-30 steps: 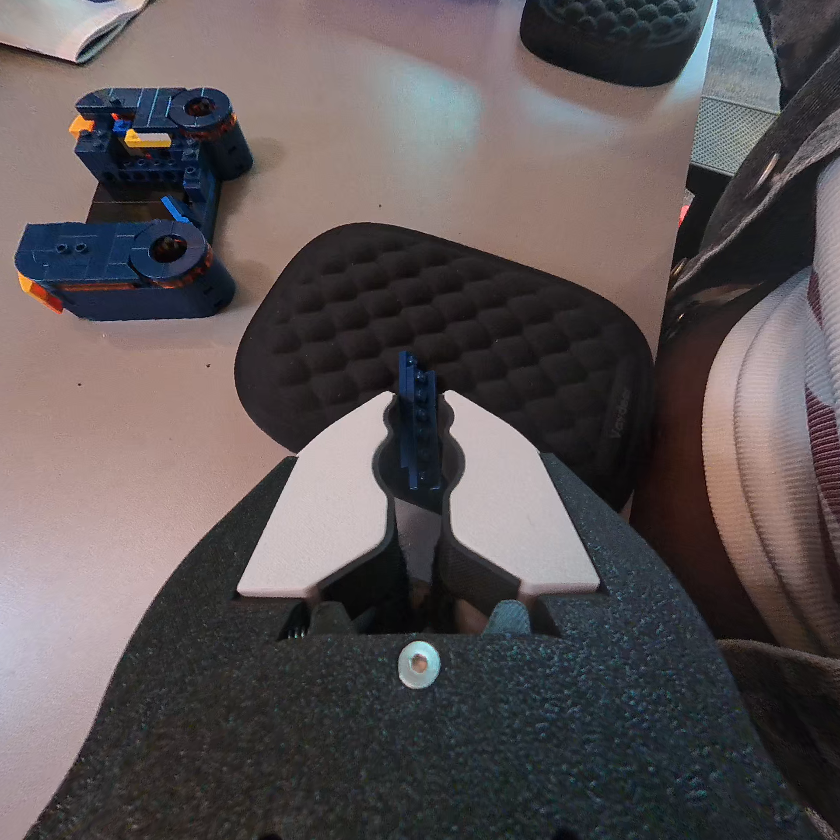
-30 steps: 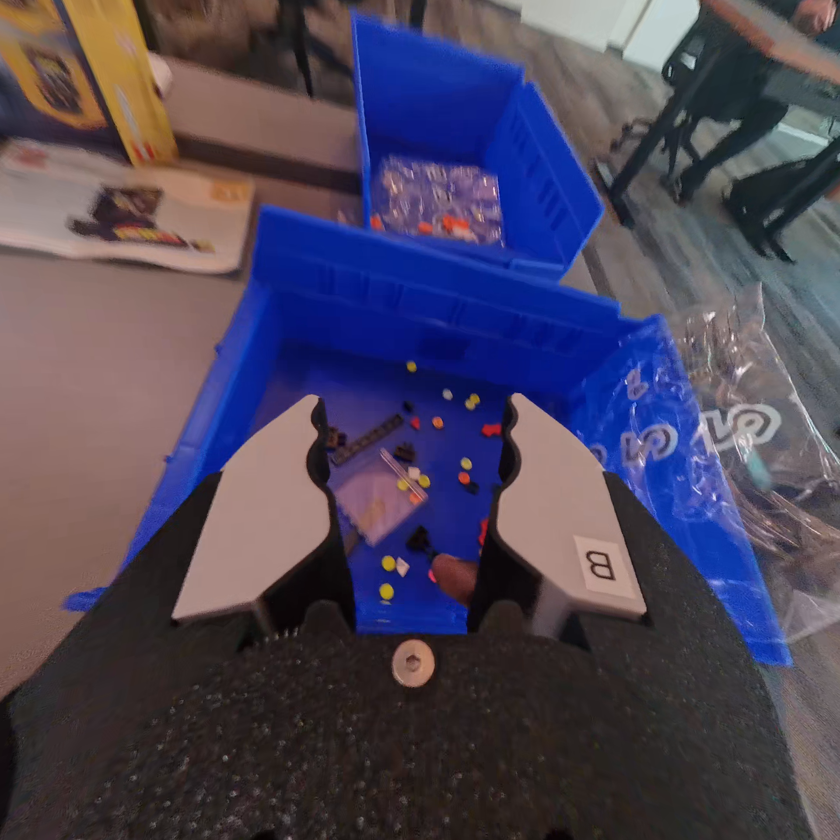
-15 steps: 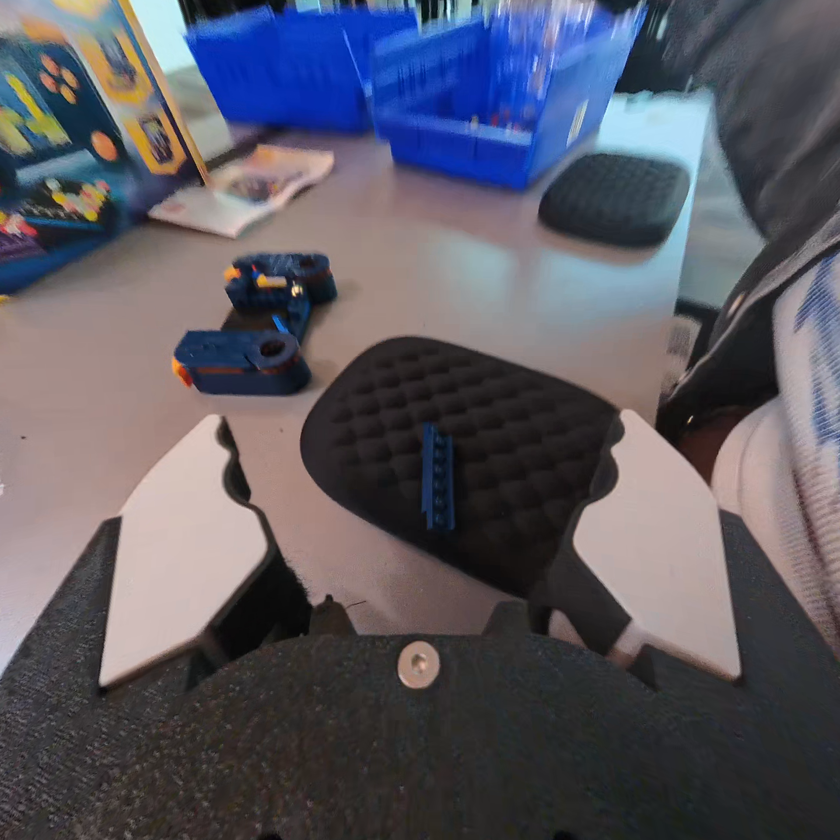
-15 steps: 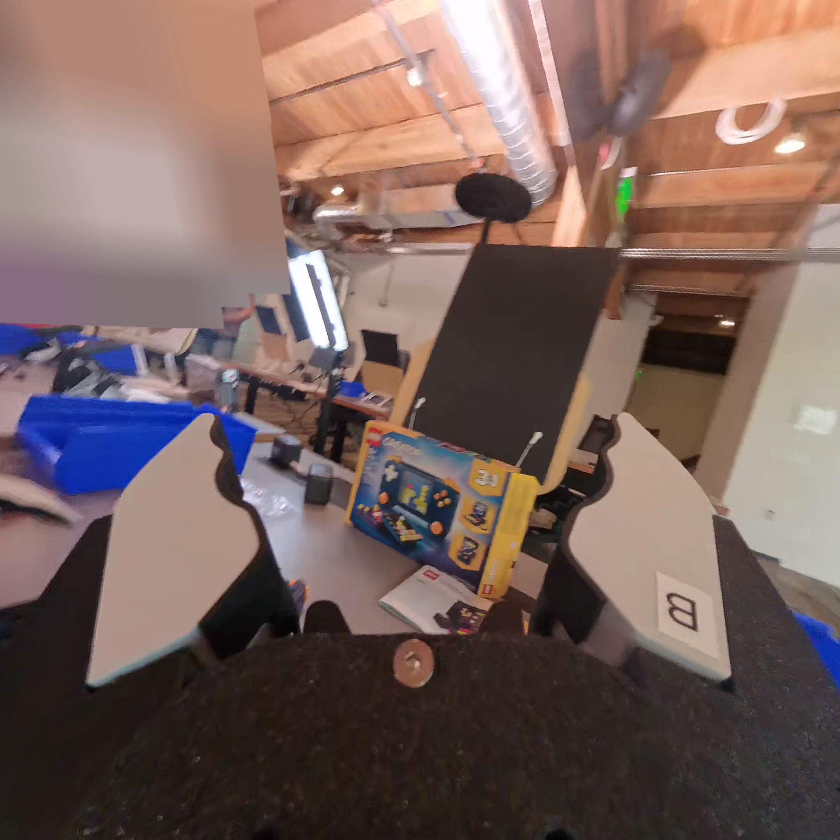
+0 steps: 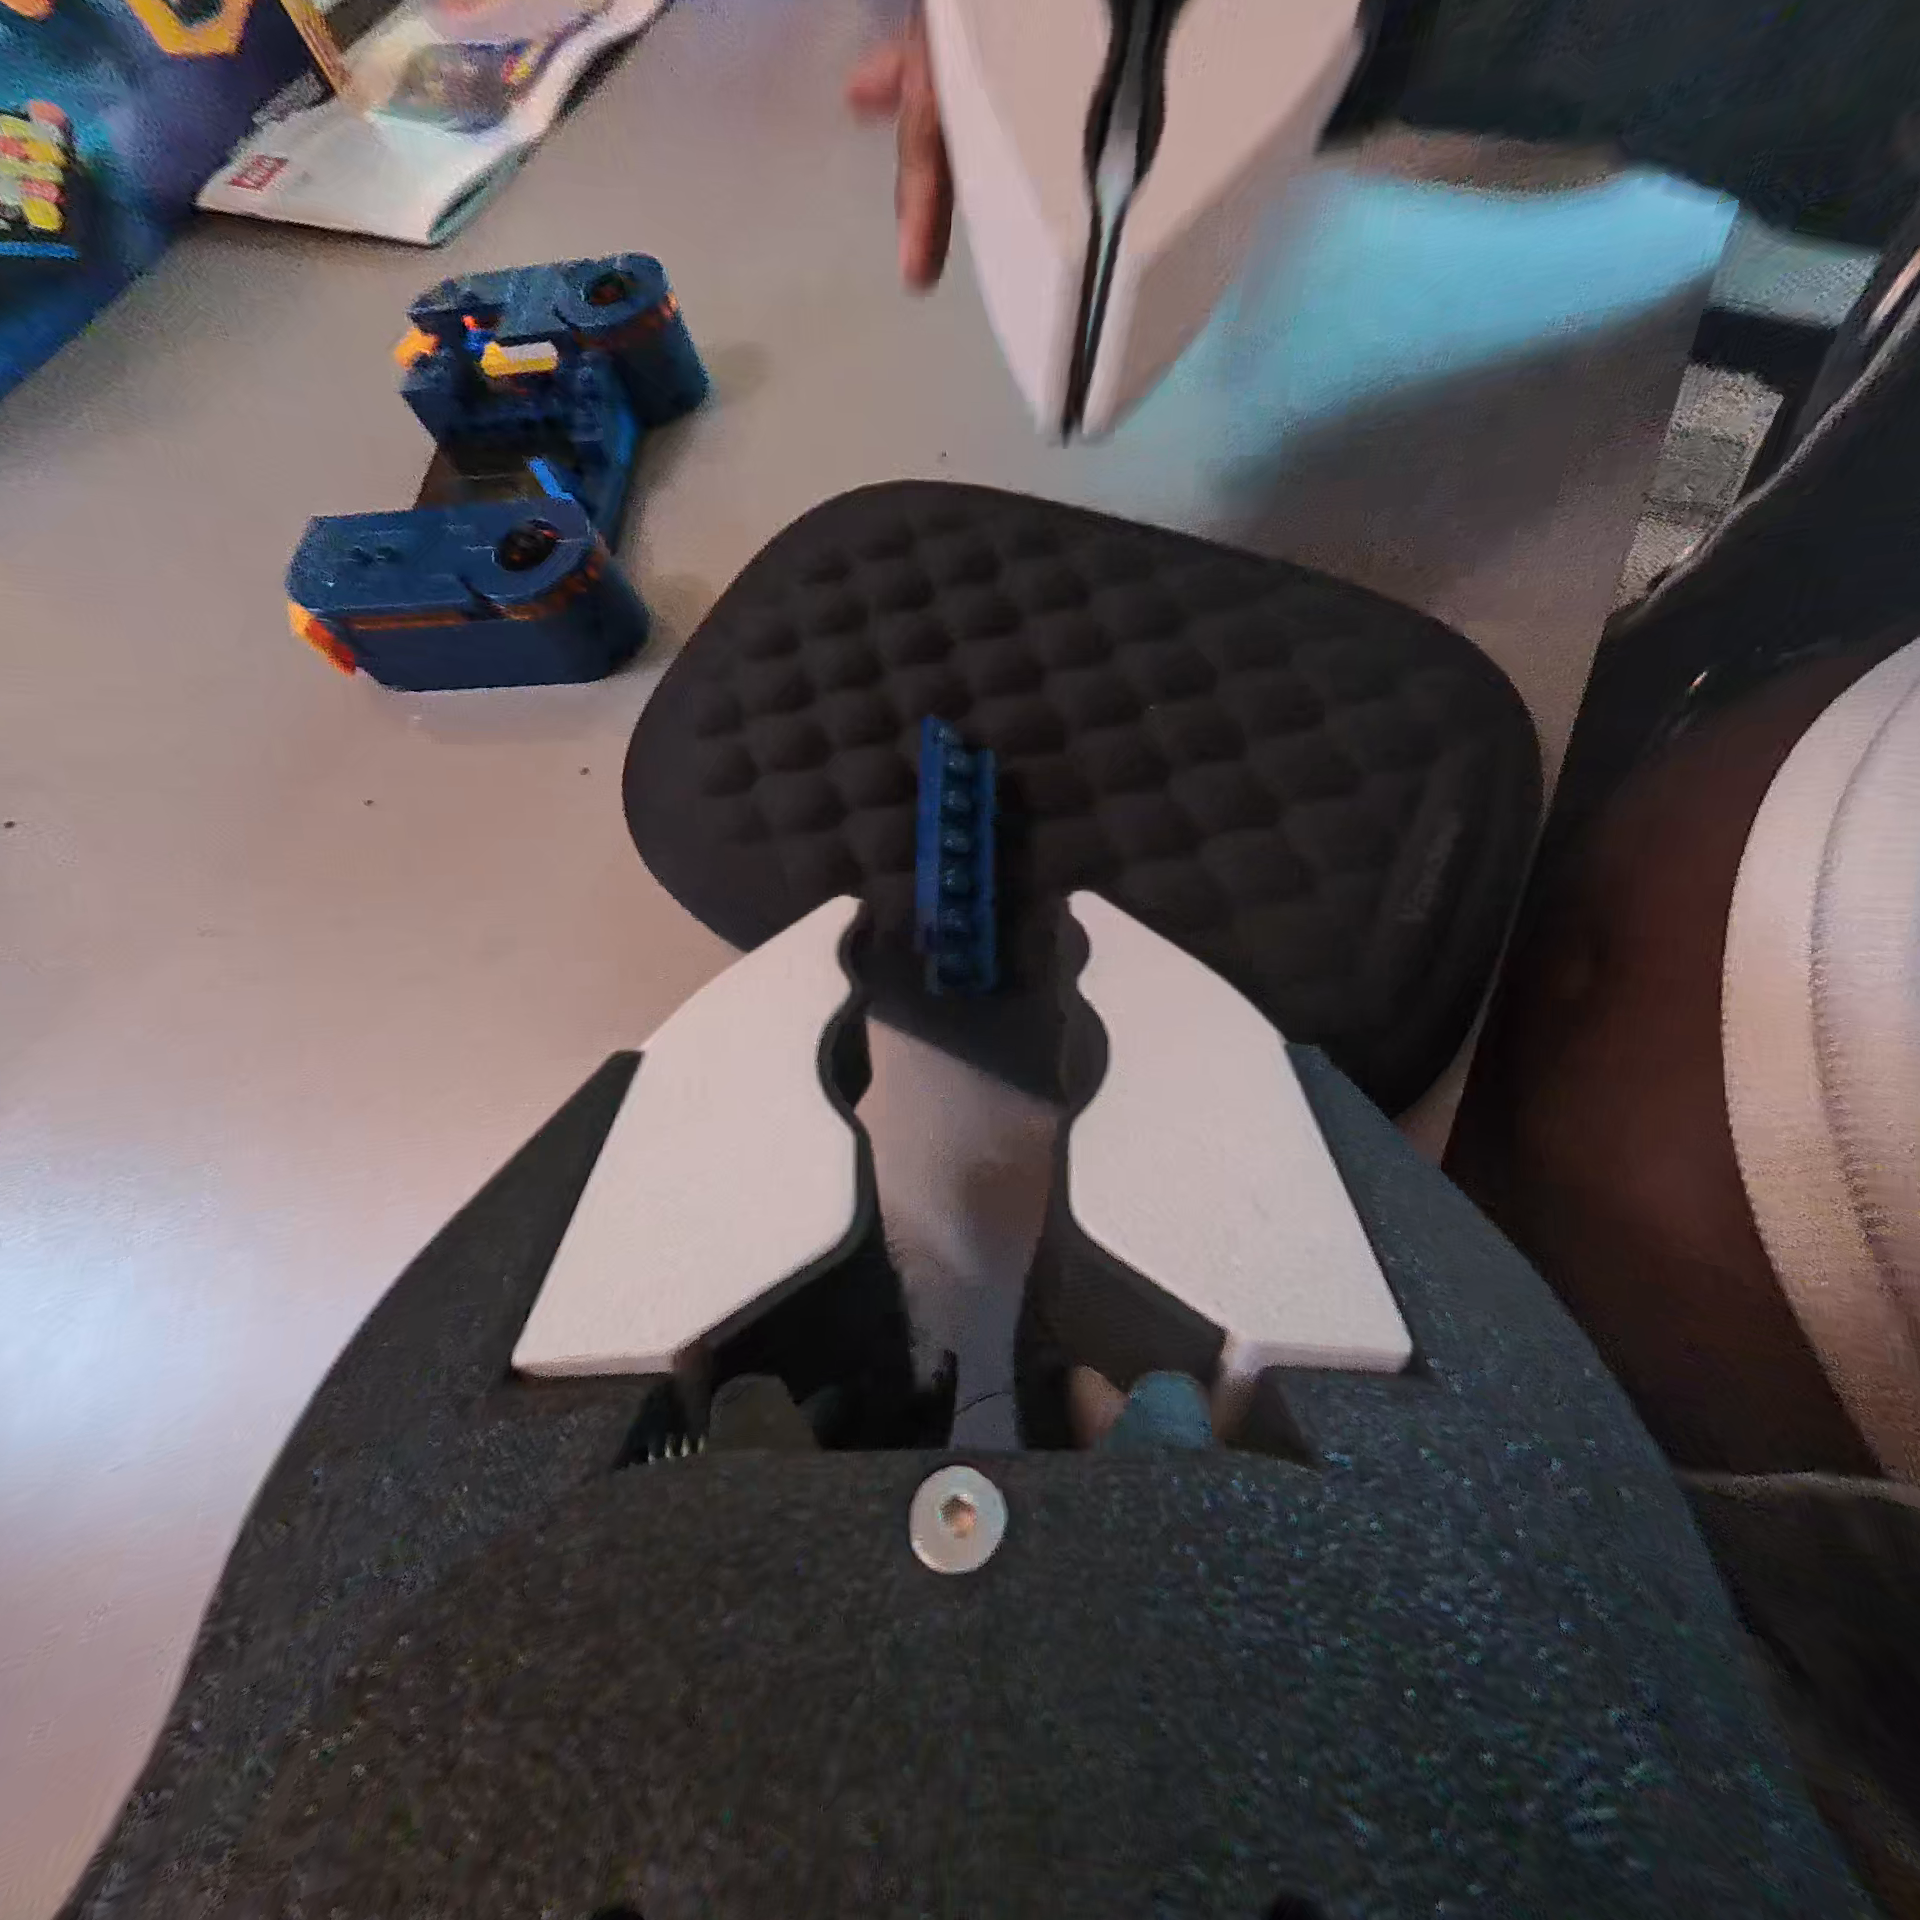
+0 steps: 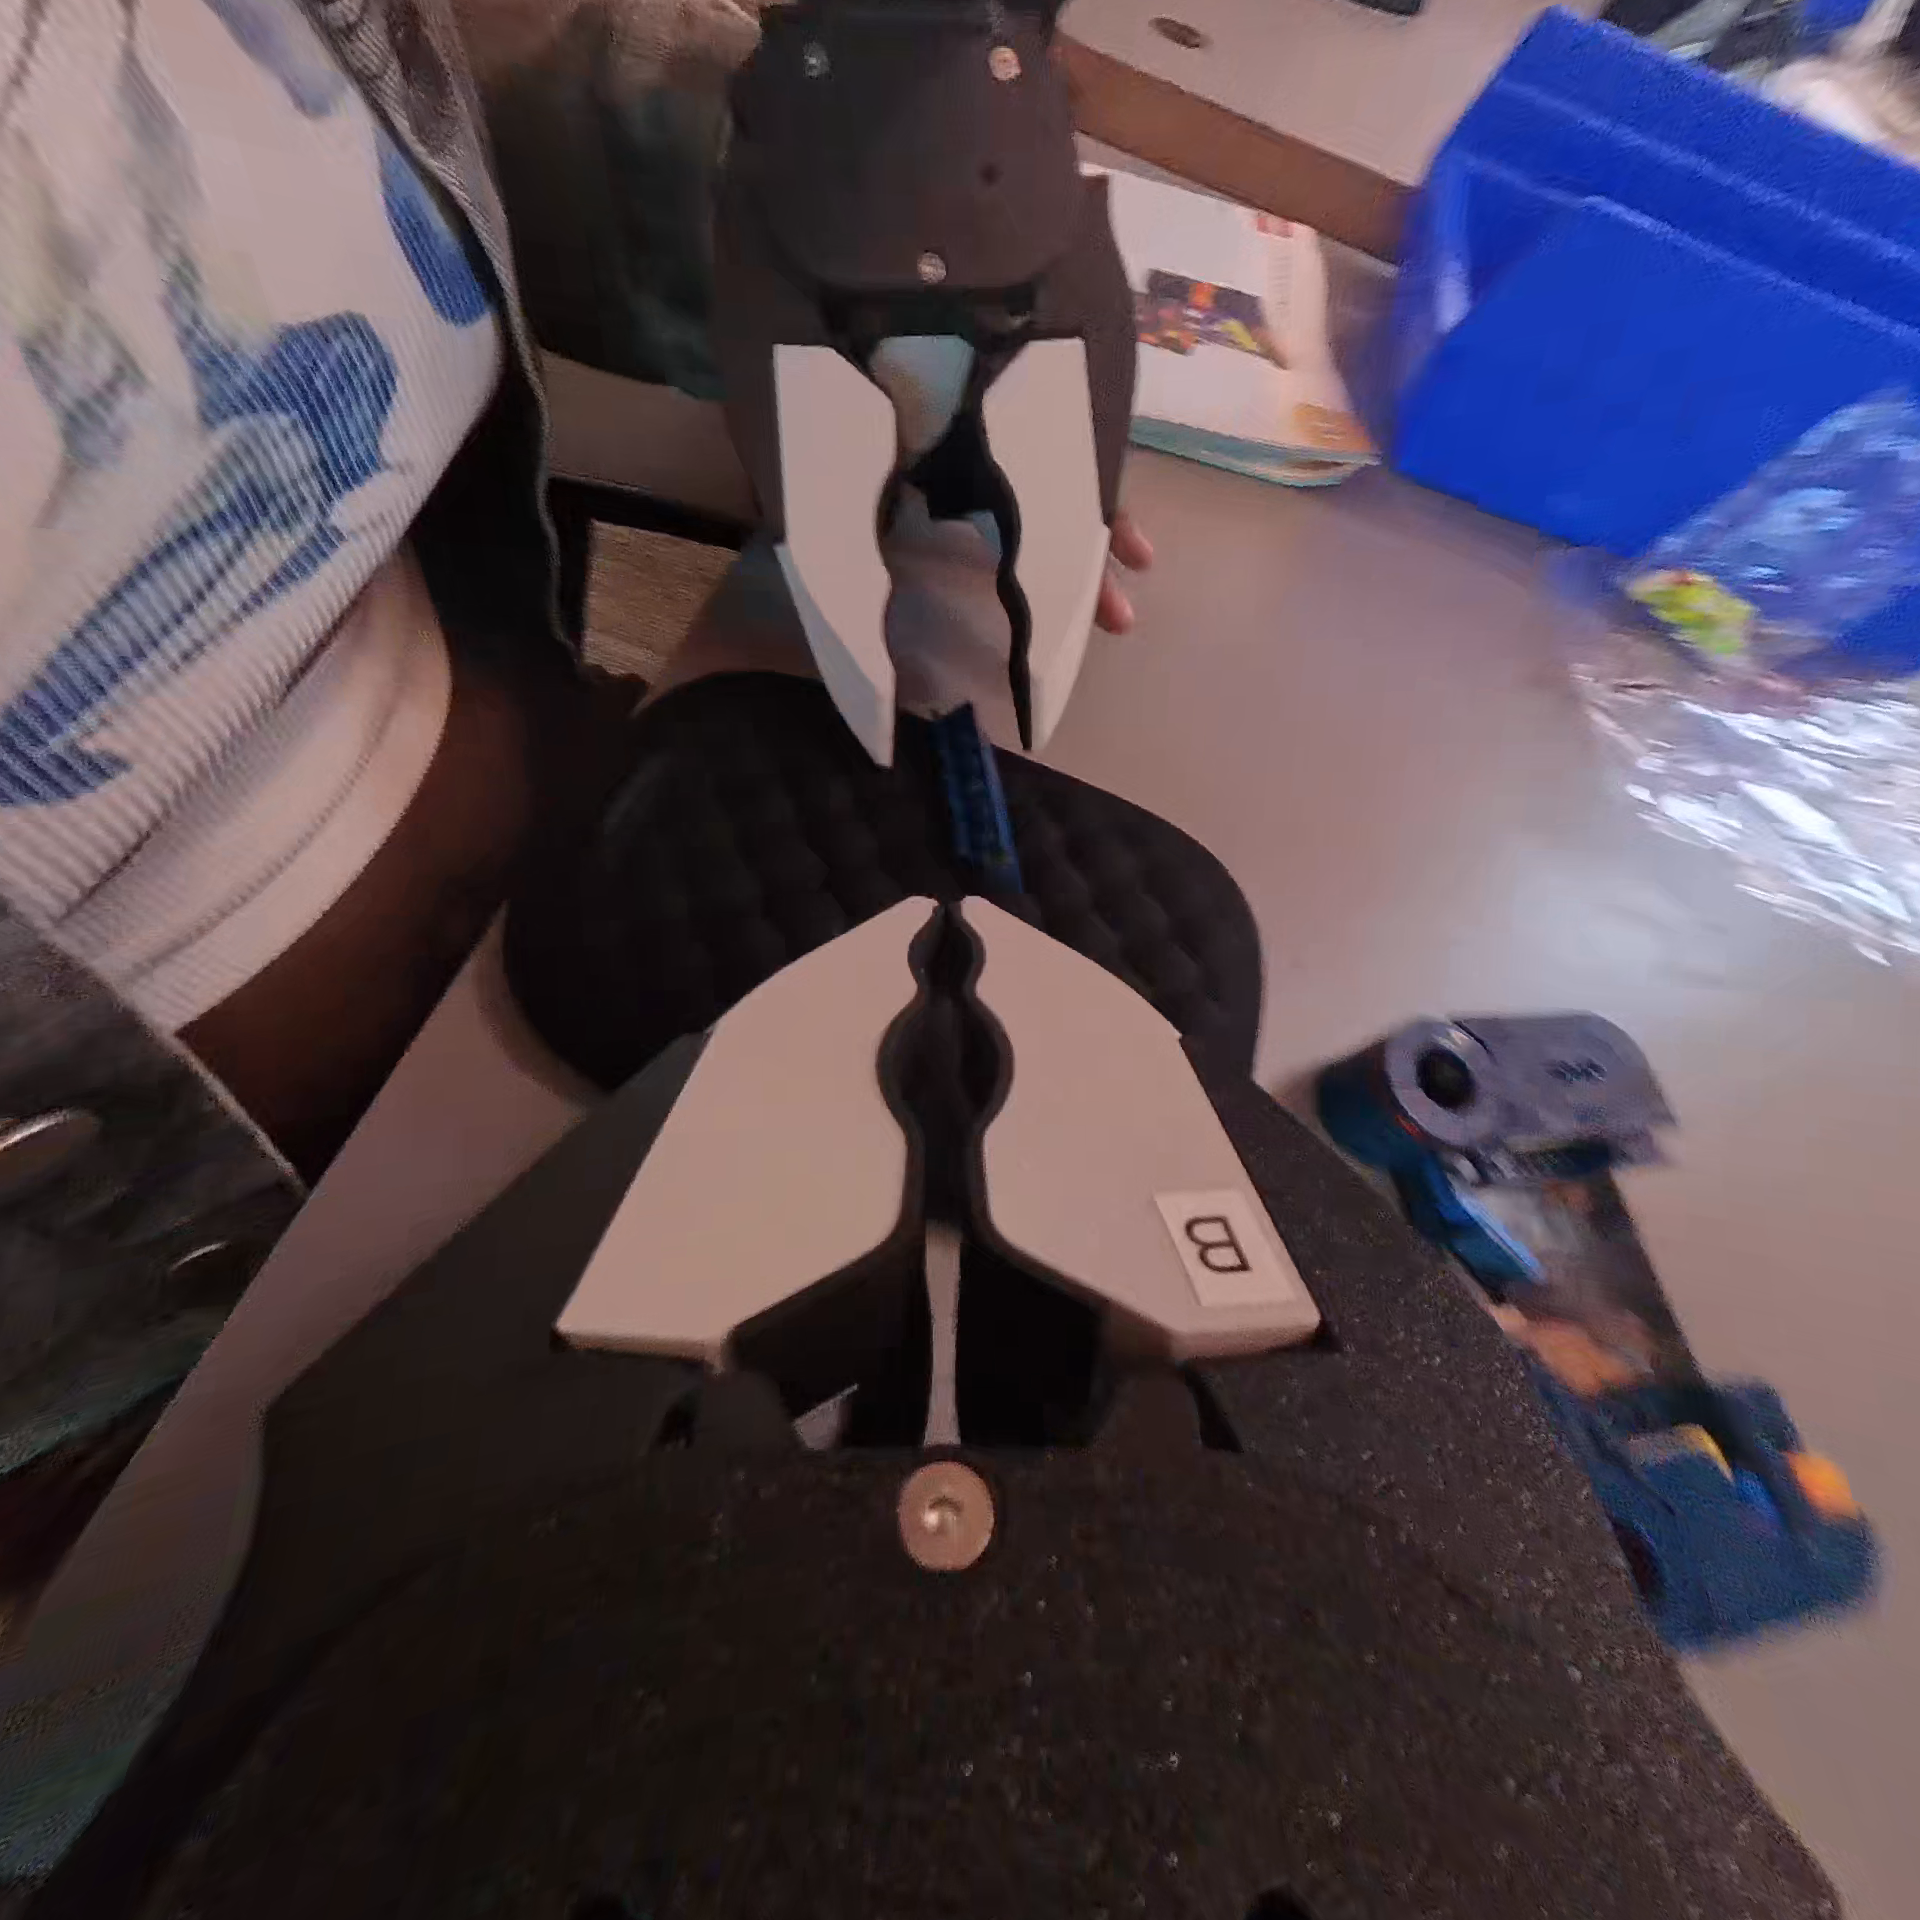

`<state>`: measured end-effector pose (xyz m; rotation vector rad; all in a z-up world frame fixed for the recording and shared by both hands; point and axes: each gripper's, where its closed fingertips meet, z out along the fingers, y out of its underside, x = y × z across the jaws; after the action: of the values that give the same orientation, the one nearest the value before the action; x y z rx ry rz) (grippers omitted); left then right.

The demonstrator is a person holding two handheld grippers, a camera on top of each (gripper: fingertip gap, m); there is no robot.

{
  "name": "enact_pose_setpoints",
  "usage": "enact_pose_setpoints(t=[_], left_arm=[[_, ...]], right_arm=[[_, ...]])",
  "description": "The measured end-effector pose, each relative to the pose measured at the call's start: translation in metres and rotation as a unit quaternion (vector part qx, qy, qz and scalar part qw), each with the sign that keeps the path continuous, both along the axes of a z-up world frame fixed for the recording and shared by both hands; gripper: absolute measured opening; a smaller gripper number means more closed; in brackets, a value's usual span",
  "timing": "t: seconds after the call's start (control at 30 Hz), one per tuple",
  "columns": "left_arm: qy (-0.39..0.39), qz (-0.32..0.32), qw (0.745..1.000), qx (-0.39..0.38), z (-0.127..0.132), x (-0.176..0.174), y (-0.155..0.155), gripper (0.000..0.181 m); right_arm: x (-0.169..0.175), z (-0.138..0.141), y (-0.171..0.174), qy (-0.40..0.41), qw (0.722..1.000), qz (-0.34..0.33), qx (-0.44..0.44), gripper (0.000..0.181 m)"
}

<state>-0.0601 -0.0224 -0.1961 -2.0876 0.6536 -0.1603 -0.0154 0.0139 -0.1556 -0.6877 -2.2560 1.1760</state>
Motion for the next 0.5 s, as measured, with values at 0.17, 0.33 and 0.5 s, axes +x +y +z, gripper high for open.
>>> enact_pose_setpoints(t=[0.17,0.33,0.5], left_arm=[[0.01,0.012,1.0,0.004,-0.002,-0.004,0.004,0.02],[-0.005,0.002,1.0,0.01,0.001,-0.003,0.009,0.025],[0.011,-0.012,0.999,0.032,0.007,-0.004,0.012,0.026]], right_arm=[[-0.03,-0.016,-0.02,0.074,0.996,0.035,0.035,0.031],[-0.039,-0.032,-0.025,0.117,0.986,0.055,0.105,0.014],[-0.045,-0.038,-0.018,0.11,0.984,0.041,0.137,0.01]])
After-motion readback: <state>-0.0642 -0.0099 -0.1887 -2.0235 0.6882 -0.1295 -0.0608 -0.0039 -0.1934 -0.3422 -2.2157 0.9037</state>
